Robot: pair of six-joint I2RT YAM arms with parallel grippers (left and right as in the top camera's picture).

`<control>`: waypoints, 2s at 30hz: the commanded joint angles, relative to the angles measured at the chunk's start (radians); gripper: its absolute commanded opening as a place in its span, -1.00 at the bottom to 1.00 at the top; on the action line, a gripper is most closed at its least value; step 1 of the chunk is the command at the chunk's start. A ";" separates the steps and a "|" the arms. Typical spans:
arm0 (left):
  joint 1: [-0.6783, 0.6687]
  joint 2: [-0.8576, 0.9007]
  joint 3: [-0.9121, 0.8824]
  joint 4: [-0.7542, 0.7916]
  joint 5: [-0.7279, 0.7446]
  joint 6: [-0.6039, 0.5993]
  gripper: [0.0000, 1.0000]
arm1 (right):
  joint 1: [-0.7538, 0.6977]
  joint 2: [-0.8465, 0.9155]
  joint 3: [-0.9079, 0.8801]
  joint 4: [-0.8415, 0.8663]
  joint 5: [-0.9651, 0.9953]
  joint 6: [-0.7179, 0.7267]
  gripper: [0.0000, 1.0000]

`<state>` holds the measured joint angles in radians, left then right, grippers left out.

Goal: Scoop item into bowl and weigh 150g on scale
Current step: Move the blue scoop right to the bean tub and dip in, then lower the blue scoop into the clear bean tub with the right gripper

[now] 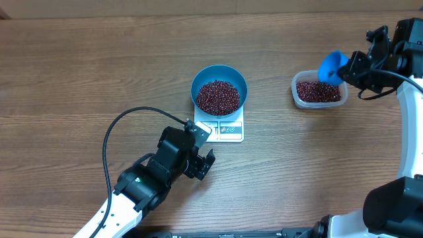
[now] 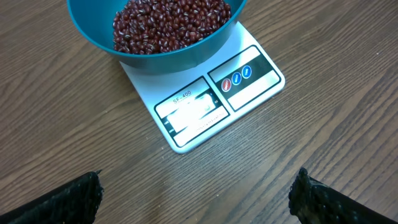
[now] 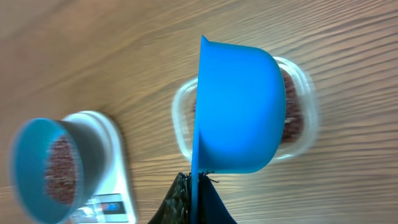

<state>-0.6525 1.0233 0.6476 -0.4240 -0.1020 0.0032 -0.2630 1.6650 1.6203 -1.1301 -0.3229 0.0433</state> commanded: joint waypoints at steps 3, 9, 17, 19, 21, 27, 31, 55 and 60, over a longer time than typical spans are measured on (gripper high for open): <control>0.004 0.004 -0.007 0.002 -0.009 -0.003 0.99 | 0.021 -0.042 0.024 -0.004 0.209 -0.105 -0.92; 0.004 0.004 -0.007 0.002 -0.009 -0.003 0.99 | 0.136 -0.042 0.024 -0.033 0.409 -0.103 -0.92; 0.004 0.004 -0.007 0.002 -0.009 -0.003 0.99 | 0.355 -0.038 0.024 -0.077 0.834 0.004 -0.93; 0.004 0.004 -0.007 0.002 -0.009 -0.003 0.99 | 0.373 -0.038 0.024 -0.092 0.882 0.030 -0.92; 0.004 0.004 -0.007 0.002 -0.009 -0.003 0.99 | 0.373 -0.038 0.024 -0.093 0.891 0.040 -0.93; 0.004 0.004 -0.007 0.002 -0.009 -0.003 0.99 | 0.372 -0.038 0.024 -0.089 0.786 0.247 -0.92; 0.004 0.004 -0.007 0.002 -0.009 -0.003 0.99 | 0.372 -0.037 0.019 -0.105 0.626 0.603 -0.93; 0.004 0.004 -0.007 0.002 -0.009 -0.003 0.99 | 0.349 -0.035 -0.388 0.412 0.532 0.851 -0.93; 0.004 0.004 -0.007 0.002 -0.009 -0.003 0.99 | 0.299 -0.035 -0.415 0.430 0.531 0.878 -0.88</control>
<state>-0.6525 1.0233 0.6476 -0.4248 -0.1020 0.0032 0.0708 1.6543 1.2304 -0.7063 0.1879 0.8921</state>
